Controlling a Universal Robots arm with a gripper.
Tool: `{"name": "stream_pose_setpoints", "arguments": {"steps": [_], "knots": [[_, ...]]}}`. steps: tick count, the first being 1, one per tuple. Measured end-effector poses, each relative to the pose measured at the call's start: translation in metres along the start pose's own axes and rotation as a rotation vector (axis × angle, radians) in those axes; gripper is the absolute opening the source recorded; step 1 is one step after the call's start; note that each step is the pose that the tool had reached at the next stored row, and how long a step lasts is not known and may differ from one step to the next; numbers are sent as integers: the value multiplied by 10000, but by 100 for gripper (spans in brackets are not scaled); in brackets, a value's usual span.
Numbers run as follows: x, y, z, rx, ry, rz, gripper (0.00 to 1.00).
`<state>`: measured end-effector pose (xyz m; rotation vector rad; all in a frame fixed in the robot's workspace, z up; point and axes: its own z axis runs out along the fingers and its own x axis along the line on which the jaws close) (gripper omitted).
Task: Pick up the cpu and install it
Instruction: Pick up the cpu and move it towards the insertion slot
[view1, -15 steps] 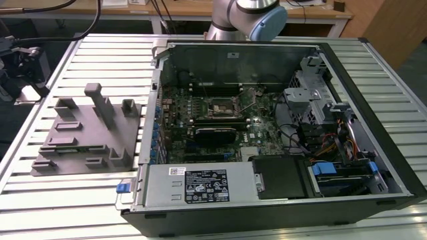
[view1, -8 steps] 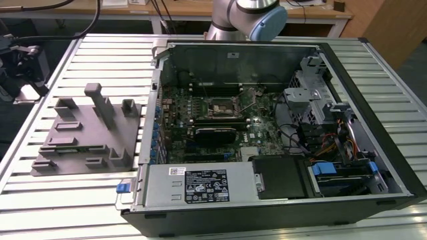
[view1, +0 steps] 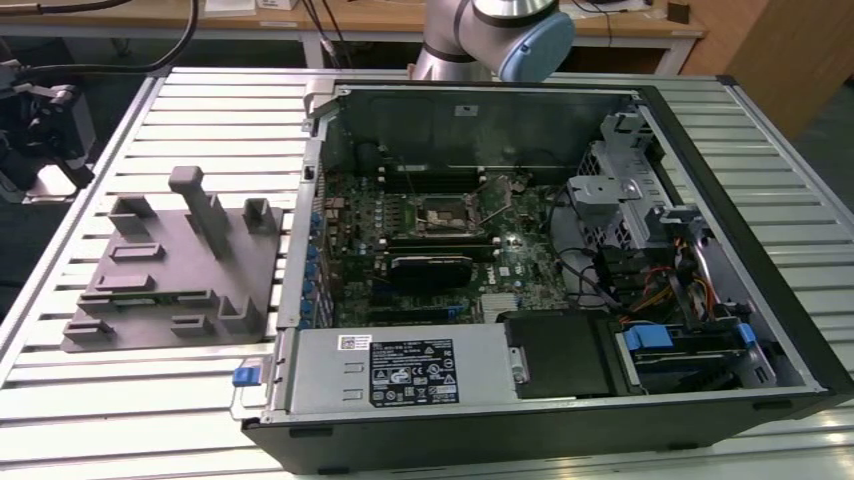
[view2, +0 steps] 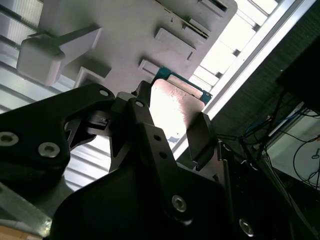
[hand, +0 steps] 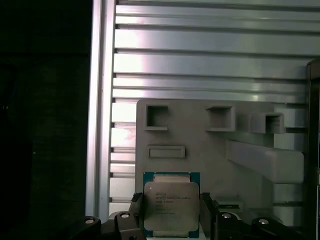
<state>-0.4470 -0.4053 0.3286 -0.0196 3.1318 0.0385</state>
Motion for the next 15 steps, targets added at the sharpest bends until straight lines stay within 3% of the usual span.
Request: {"name": "stream_pose_setpoints", "arguments": {"steps": [15], "knots": [[-1, 2, -60, 0, 0, 0, 53]]}}
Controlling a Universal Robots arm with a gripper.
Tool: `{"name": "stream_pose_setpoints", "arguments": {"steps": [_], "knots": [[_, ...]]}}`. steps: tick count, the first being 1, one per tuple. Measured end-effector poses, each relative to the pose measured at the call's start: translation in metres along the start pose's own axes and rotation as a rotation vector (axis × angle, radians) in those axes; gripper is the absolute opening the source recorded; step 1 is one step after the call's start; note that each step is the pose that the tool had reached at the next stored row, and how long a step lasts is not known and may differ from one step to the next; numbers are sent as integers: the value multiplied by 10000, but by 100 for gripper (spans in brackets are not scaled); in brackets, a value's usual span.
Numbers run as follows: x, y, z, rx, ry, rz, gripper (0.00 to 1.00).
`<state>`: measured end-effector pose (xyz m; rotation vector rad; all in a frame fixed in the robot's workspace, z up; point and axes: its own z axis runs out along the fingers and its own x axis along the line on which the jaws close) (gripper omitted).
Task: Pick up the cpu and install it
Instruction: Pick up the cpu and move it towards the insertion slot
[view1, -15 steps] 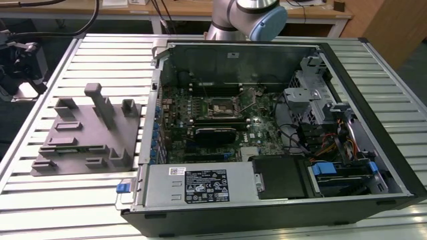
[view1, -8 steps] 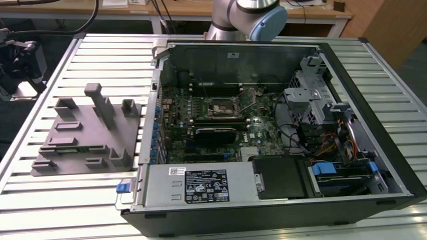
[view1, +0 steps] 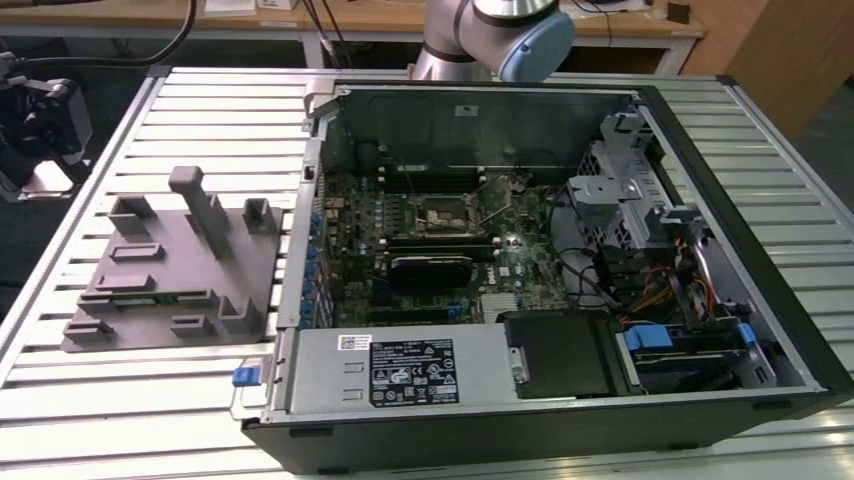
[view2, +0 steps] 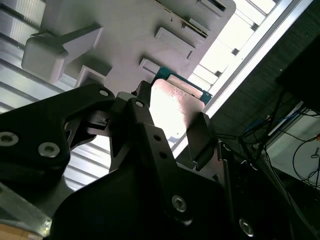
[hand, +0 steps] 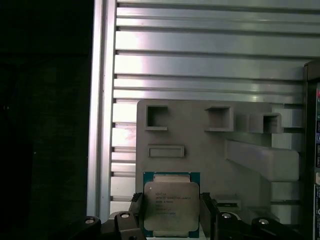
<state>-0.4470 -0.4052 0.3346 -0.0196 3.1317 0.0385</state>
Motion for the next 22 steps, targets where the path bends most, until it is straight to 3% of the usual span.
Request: {"name": "stream_pose_setpoints", "arguments": {"steps": [22], "knots": [[-1, 5, -135, 0, 0, 0, 53]]}}
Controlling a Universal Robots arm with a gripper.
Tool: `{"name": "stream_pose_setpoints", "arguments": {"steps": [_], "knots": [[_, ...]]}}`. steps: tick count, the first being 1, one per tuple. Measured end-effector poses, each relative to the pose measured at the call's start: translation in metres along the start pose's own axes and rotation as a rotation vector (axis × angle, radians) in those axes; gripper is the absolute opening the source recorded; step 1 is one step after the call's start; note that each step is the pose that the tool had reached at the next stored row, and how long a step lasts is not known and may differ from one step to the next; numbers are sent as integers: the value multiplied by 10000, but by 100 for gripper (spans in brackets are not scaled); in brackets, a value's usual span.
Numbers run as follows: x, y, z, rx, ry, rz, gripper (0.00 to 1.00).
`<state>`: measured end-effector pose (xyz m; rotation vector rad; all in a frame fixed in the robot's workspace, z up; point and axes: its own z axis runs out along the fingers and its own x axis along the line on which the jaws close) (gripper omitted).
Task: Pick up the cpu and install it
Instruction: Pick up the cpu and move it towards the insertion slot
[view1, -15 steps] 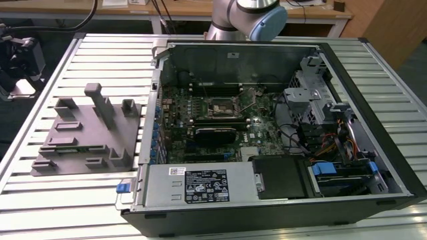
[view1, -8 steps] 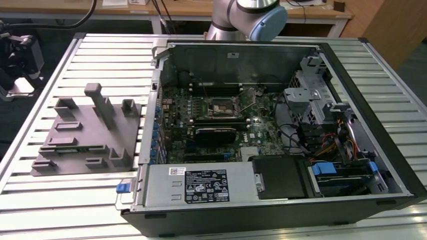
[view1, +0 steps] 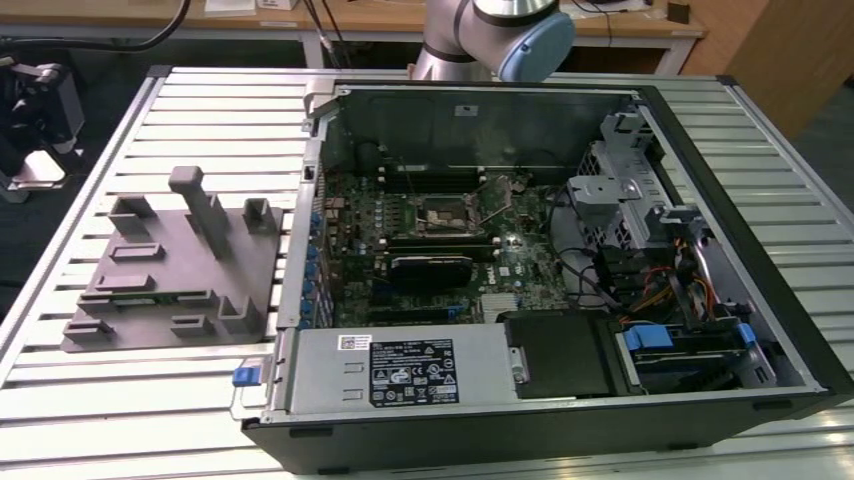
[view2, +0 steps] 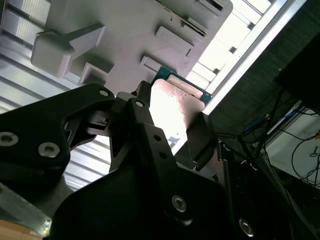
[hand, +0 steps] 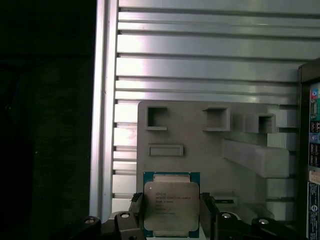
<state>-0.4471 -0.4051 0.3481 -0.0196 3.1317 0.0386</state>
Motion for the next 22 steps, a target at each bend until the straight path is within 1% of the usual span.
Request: {"name": "stream_pose_setpoints", "arguments": {"steps": [9, 13, 16, 22], "knots": [[-1, 2, -55, 1, 2, 1, 53], [-1, 3, -105, 0, 1, 0, 53], [-2, 6, -183, 0, 1, 0, 53], [-4, 15, -401, 1, 1, 0, 53]]}}
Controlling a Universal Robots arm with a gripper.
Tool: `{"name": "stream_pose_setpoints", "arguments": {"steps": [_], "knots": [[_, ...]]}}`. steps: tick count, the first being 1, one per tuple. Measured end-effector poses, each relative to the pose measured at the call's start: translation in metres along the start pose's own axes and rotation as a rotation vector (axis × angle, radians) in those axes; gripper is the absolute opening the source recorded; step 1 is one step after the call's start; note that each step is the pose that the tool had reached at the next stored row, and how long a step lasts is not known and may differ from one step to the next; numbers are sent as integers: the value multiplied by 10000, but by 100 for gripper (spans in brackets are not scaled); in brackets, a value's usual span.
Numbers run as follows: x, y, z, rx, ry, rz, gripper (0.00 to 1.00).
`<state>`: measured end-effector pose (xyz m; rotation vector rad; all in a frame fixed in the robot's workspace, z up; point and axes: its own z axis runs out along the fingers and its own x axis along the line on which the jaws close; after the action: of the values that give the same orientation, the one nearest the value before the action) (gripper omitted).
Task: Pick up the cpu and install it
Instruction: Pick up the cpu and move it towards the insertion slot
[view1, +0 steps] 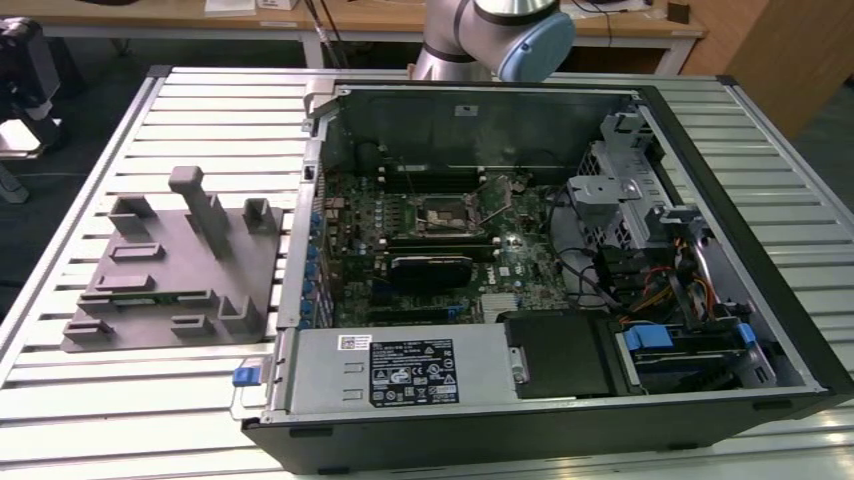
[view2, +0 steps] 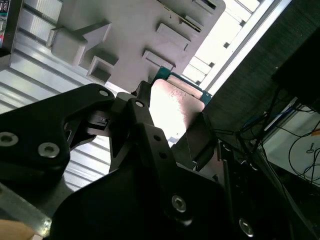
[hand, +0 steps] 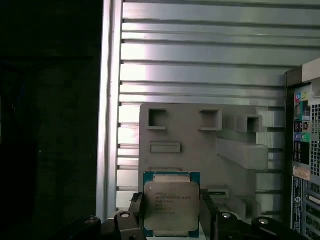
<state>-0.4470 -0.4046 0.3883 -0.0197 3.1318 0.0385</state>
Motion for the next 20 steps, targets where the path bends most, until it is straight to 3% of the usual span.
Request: {"name": "stream_pose_setpoints", "arguments": {"steps": [2, 8, 12, 20], "knots": [[-1, 2, -59, 1, 2, 1, 53], [-14, 2, -71, 1, 2, 0, 53], [-138, 1, -69, 0, 0, 1, 53], [-463, -4, -66, 0, 2, 1, 53]]}}
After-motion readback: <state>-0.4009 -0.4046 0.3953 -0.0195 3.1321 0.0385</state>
